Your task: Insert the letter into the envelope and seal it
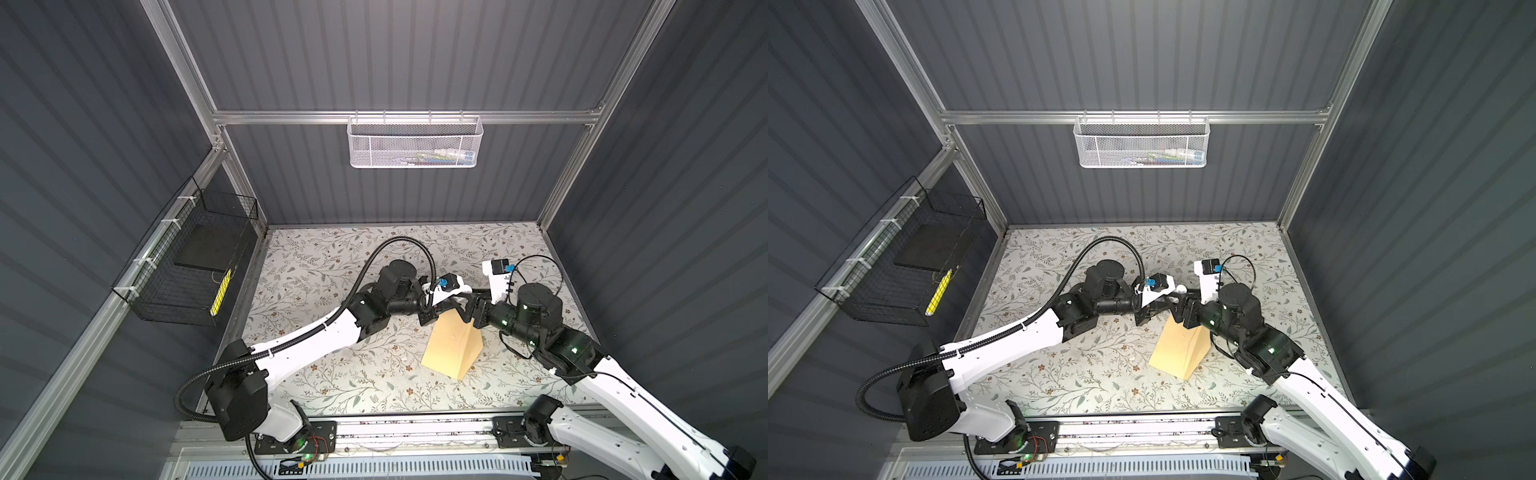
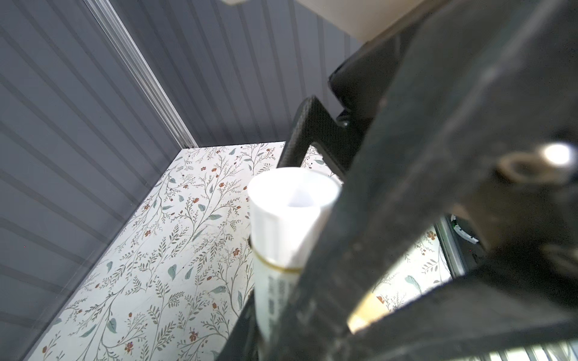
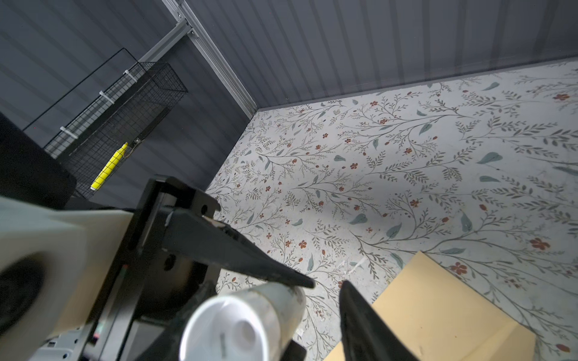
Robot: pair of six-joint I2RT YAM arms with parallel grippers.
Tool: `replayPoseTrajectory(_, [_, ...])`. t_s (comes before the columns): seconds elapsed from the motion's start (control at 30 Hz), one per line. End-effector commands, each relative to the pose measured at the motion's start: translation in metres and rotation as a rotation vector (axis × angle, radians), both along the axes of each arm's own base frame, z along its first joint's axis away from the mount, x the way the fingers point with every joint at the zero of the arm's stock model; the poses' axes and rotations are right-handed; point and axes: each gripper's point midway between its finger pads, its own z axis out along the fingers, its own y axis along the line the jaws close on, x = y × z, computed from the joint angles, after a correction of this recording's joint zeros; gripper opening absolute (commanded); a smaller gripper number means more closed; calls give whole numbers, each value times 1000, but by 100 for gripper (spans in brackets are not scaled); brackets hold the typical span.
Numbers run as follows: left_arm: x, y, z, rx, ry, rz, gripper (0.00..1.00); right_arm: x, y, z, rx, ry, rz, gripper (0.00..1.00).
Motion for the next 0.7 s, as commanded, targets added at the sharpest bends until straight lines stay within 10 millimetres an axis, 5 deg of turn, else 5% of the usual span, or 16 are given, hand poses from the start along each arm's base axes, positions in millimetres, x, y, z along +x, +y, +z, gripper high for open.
replayPoseTrajectory(0.0, [-5, -5, 10, -55, 14, -23, 2, 5, -2, -1, -4, 5, -27, 51])
replayPoseTrajectory(0.33, [-4, -10, 2, -102, 64, -21, 3, 9, 6, -9, -36, 41, 1, 14])
replayPoseTrajectory(0.37, [-2, -11, 0, -113, 73, -8, 7, 9, 5, -9, -49, 45, -4, 11])
replayPoseTrajectory(0.43, [3, -9, -1, -142, 86, 38, 40, 12, -3, -13, -92, 52, -45, 7])
replayPoseTrajectory(0.53, [17, 4, -1, -182, 99, 162, 75, 23, -24, -22, -188, 52, -159, 0])
replayPoseTrajectory(0.6, [22, 18, -4, -189, 113, 240, 87, 28, -36, -33, -270, 73, -206, 0])
replayPoseTrajectory(0.67, [22, 35, -13, -179, 133, 303, 89, 35, -45, -38, -320, 86, -246, 0])
